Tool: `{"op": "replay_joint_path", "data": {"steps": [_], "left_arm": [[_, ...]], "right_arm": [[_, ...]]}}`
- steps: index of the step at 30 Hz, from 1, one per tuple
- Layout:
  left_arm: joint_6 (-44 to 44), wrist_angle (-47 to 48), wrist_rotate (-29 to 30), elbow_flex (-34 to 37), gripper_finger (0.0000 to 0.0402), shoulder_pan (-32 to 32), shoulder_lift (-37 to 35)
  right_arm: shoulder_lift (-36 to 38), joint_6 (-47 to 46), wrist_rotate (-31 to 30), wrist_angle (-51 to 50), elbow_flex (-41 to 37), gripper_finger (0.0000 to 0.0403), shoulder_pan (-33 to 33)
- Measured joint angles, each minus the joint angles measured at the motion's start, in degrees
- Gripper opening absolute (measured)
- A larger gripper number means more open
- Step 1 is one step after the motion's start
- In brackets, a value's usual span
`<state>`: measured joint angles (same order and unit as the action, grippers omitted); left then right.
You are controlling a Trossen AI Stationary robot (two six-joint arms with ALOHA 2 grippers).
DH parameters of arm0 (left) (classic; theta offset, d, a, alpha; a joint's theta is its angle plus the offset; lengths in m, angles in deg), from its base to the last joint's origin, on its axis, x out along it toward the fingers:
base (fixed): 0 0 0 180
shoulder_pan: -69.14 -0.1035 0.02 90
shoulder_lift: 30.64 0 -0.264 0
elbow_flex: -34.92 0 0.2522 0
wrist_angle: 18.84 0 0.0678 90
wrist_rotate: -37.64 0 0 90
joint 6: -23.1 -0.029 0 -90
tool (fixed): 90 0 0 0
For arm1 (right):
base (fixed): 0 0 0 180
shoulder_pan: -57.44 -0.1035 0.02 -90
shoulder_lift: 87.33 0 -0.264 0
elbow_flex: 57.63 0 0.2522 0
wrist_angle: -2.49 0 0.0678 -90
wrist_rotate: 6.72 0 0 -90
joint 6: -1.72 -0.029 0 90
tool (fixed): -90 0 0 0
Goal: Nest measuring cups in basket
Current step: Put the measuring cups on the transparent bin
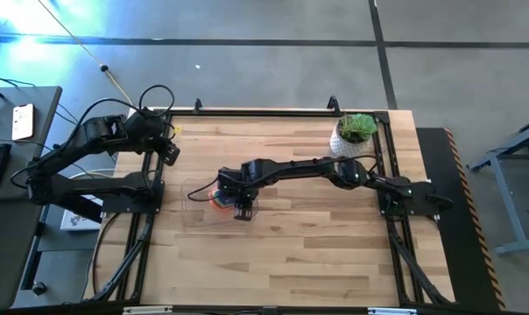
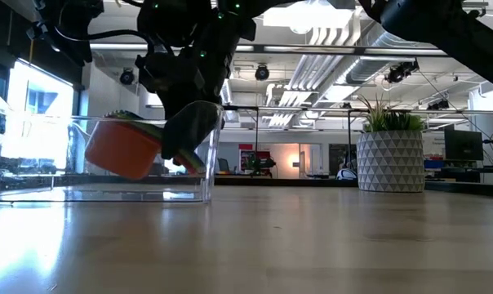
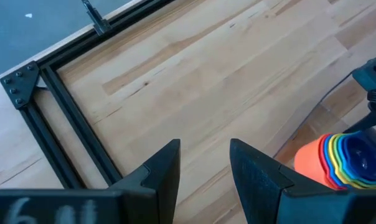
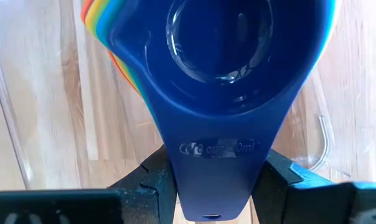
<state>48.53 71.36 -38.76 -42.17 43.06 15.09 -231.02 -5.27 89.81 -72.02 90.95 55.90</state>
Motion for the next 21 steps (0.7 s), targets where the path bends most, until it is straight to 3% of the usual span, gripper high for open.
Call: {"op": "replay_joint_path", "data": {"steps": [21], "left_arm": [[0.0, 0.0, 0.0, 0.0, 0.0131, 0.0, 0.0]], "right_arm": [[0.0, 0.0, 0.3, 0.0, 0.0, 0.0148, 0.0]]}}
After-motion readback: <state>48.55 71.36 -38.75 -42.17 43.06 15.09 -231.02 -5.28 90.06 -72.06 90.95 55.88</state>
